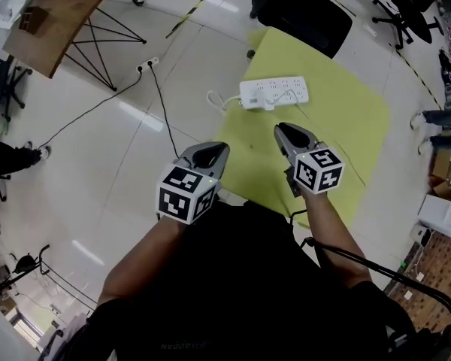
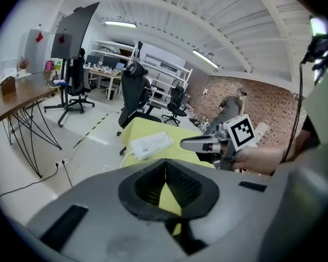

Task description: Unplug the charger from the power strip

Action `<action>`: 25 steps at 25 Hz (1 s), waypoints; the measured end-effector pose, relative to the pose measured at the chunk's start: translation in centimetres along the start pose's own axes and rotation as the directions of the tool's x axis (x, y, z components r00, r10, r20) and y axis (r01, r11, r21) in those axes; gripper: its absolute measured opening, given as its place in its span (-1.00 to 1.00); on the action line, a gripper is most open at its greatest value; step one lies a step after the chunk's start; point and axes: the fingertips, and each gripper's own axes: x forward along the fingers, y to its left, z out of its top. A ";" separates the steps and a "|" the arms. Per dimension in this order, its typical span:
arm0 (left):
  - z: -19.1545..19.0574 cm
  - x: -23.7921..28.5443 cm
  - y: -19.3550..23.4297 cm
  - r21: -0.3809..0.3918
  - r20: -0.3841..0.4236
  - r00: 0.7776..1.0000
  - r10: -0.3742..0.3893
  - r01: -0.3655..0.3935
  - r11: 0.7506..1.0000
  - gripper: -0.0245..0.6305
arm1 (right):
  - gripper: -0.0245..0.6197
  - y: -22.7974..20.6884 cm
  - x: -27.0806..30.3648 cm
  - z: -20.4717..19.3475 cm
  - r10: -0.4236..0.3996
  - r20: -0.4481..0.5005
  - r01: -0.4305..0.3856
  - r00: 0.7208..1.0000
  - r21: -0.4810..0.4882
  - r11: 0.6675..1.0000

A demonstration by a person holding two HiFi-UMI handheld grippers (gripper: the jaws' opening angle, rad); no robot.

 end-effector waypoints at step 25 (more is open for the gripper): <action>-4.0 -3.8 6.8 -0.133 -0.008 0.998 0.056 -0.057 0.989 -0.91 | -0.44 -5.6 10.0 -1.6 -0.223 -0.210 0.202 0.952 -0.118 0.972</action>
